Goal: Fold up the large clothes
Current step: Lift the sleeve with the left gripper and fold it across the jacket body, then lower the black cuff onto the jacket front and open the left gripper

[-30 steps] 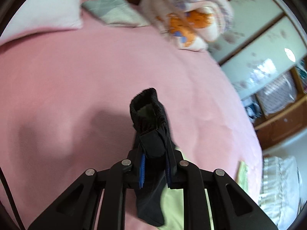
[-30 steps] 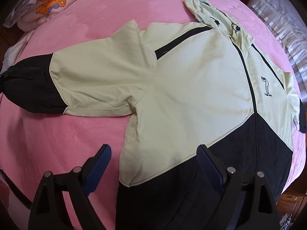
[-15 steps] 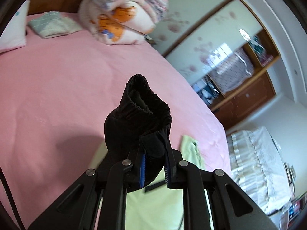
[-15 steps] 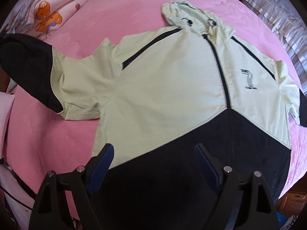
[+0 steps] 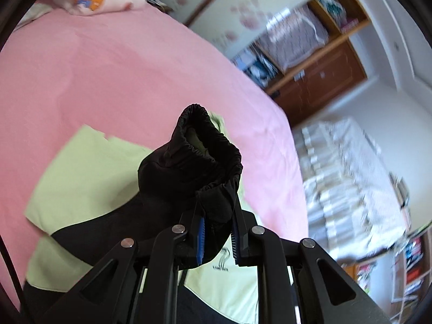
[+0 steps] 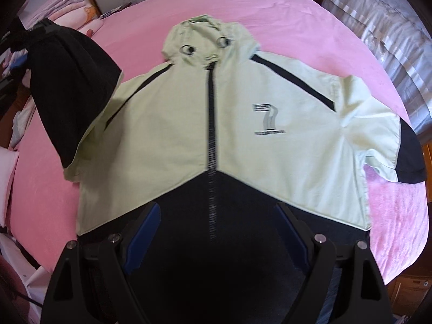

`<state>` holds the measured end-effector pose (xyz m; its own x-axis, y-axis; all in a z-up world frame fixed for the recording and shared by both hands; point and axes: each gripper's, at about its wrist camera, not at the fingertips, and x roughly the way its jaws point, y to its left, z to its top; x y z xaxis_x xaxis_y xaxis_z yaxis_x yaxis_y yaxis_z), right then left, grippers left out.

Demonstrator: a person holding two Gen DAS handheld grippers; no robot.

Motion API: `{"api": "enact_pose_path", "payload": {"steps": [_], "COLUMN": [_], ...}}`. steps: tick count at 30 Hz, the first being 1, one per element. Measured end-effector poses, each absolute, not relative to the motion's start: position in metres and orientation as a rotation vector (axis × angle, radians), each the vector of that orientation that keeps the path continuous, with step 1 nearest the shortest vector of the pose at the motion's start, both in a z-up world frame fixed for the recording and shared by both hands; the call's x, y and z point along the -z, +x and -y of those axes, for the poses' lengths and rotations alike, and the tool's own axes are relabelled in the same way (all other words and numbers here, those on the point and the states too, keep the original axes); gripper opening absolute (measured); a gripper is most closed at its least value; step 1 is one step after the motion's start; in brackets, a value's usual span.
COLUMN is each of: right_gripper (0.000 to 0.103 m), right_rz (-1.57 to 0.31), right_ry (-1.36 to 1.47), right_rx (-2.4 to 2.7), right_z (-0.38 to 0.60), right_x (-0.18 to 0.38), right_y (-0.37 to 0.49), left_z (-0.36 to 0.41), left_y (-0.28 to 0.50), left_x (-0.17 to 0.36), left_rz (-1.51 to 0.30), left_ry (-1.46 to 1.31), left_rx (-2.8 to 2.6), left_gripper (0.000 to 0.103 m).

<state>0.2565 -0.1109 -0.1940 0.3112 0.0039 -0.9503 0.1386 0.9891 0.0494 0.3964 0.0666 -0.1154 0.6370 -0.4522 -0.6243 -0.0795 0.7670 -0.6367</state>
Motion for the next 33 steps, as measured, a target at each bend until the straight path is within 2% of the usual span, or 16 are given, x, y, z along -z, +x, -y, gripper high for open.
{"api": "enact_pose_path", "payload": {"steps": [12,19,21,22,23,25,33], "right_gripper": [0.085,0.085,0.086,0.086,0.085,0.085,0.085], "right_rz": [-1.278,-1.303,-1.310,-1.312,-1.314,-1.318,-1.362], "right_ry": [0.291,0.328,0.327,0.327,0.332,0.346,0.502], "right_rx": [0.205,0.223,0.212,0.207,0.195,0.174,0.087], "right_z": [0.215,0.232,0.232,0.231,0.230,0.228,0.217], "right_x": [0.217,0.230,0.234,0.234,0.235,0.237,0.252], "right_y": [0.252,0.249,0.250,0.251,0.251,0.254,0.270], "left_z": [0.057,0.058,0.057,0.054,0.050,0.039,-0.029], "left_y": [0.424,0.413,0.408,0.405,0.405,0.402,0.378], "left_x": [0.186,0.200,0.197,0.195,0.191,0.186,0.184], "left_rz": [-1.161,-1.238,-1.236,-1.225,-1.214,-1.189,-1.202], "left_ry": [-0.278,-0.247,-0.232,-0.224,-0.215,-0.181,-0.111], "left_rx": [0.318,0.353,0.334,0.319,0.299,0.260,0.106], "left_gripper": [0.015,0.037,0.040,0.047,0.058,0.071,0.078]}}
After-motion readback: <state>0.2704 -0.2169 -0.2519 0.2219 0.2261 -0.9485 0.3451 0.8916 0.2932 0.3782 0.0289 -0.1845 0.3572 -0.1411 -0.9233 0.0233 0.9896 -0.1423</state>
